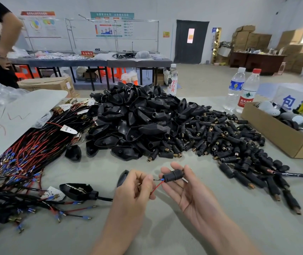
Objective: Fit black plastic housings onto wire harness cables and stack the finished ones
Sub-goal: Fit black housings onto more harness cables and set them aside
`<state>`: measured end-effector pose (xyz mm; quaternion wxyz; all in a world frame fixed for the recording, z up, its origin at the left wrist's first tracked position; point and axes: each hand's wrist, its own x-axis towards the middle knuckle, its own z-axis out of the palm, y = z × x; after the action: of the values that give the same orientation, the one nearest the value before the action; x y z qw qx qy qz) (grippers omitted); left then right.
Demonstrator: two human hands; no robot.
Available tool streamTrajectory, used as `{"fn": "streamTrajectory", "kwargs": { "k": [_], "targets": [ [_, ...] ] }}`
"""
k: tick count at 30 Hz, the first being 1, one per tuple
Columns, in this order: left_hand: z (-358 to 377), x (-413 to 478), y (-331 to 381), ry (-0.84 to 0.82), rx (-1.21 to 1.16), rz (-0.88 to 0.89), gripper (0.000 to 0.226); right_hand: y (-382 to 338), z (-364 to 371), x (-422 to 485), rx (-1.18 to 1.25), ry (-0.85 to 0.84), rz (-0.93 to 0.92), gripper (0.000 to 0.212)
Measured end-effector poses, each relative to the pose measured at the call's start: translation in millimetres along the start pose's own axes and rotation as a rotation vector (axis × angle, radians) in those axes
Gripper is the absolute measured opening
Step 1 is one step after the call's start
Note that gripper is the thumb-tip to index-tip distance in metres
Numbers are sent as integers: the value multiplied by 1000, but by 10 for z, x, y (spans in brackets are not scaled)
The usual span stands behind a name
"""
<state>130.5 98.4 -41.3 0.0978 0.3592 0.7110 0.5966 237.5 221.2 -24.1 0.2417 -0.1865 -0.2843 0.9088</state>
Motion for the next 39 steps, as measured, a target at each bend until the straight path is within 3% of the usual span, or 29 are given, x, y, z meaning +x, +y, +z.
{"fn": "streamTrajectory", "kwargs": {
  "k": [7,24,35,39],
  "targets": [
    [48,-16,-41,20,45,94,31,159,34,-11,42,-36,39,41],
    [6,-7,-18,-64,-49,81,10,52,46,-14,51,-15,-1,41],
    [9,10,-71,-87,37,125,5,54,47,-22,10,-60,12,42],
    [16,-5,-88,-113,52,132,24,35,54,-46,-145,-75,-43,40]
  ]
}}
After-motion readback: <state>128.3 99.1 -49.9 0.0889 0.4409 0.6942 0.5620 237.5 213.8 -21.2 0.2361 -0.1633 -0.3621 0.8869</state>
